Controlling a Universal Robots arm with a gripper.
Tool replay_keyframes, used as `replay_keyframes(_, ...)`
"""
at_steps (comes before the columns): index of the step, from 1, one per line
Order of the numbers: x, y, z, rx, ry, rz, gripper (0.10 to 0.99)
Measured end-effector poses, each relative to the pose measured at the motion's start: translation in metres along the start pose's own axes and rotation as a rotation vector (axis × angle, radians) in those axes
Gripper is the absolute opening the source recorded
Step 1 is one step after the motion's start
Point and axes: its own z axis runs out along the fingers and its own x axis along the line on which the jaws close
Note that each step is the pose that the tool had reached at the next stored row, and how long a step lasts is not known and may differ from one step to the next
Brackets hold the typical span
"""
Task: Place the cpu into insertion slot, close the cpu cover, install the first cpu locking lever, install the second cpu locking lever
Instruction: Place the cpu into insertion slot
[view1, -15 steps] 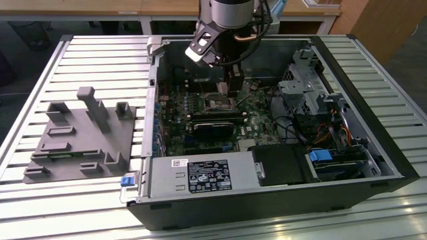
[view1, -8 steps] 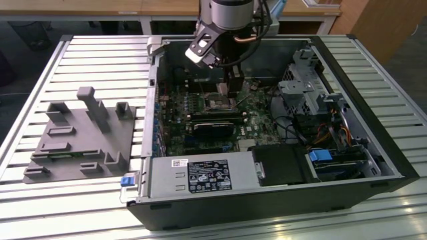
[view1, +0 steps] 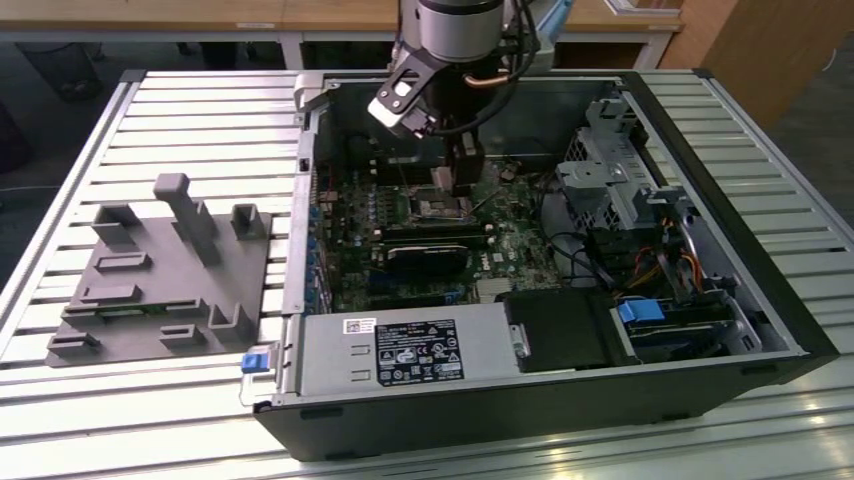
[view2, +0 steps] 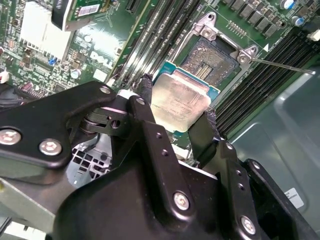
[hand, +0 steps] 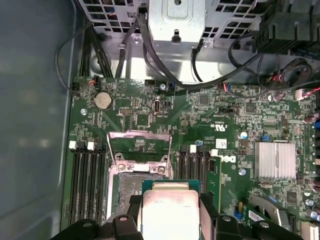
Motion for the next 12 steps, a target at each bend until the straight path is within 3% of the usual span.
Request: replay_keyframes(12, 0.0010, -0.0010, 0.0079, 0.000, -0.0001, 0.001, 0.541)
